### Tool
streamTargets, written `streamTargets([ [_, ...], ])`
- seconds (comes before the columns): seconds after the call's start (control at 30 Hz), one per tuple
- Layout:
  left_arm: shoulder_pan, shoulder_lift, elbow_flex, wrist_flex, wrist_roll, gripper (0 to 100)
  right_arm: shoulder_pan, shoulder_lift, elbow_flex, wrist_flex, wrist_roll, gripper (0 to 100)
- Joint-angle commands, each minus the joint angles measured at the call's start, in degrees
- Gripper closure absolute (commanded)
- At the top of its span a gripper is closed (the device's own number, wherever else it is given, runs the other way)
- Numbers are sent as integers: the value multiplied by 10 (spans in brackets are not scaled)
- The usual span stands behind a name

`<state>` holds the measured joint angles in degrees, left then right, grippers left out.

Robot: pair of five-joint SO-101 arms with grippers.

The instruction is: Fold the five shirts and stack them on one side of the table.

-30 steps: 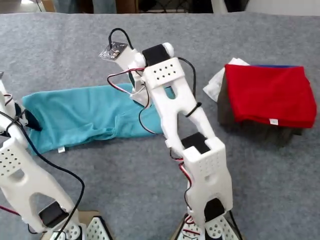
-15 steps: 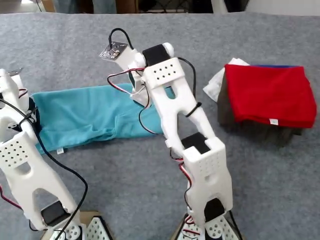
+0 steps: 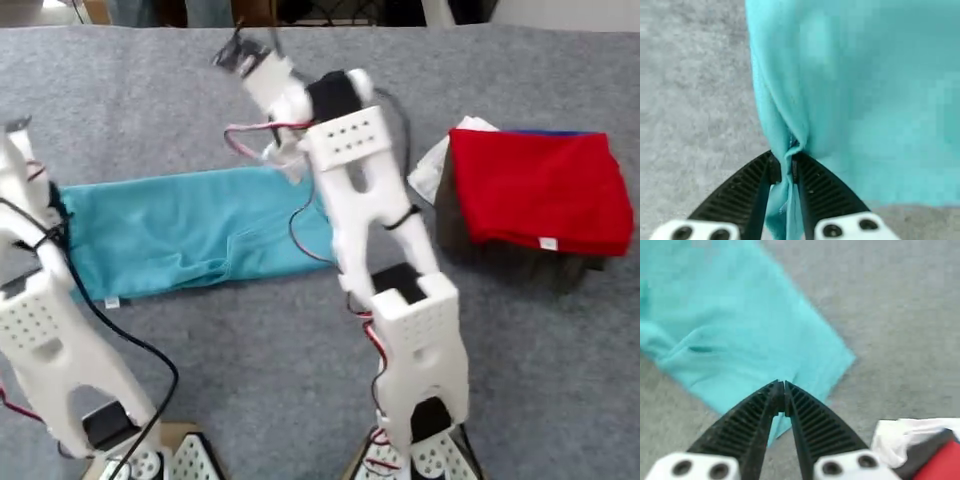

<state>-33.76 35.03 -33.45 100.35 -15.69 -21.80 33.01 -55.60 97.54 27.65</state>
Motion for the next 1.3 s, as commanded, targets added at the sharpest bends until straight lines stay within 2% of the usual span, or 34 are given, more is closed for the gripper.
streamTargets([
  [0.0, 87, -133, 65, 5, 4, 971, 52, -35, -102, -18, -33, 983],
  [0.17, 218, -208, 153, 4, 9, 971, 132, -33, -170, -36, -77, 983],
  [0.23, 257, -218, 168, 4, 36, 971, 162, -33, -174, -46, -85, 983],
  [0.37, 328, -219, 167, 4, 96, 971, 206, -33, -171, -64, -84, 983],
  [0.5, 407, -218, 156, 3, 125, 971, 260, -36, -175, -79, -84, 983],
  [0.63, 469, -218, 116, -23, 153, 971, 280, -36, -175, -87, -84, 983],
  [0.87, 546, -217, 113, -117, 191, 971, 311, -35, -203, -85, -84, 983],
  [1.07, 559, -203, 166, -230, 231, 971, 348, -36, -222, -84, -84, 983],
  [1.27, 577, -160, 142, -264, 267, 971, 351, -36, -224, -84, -84, 982],
])
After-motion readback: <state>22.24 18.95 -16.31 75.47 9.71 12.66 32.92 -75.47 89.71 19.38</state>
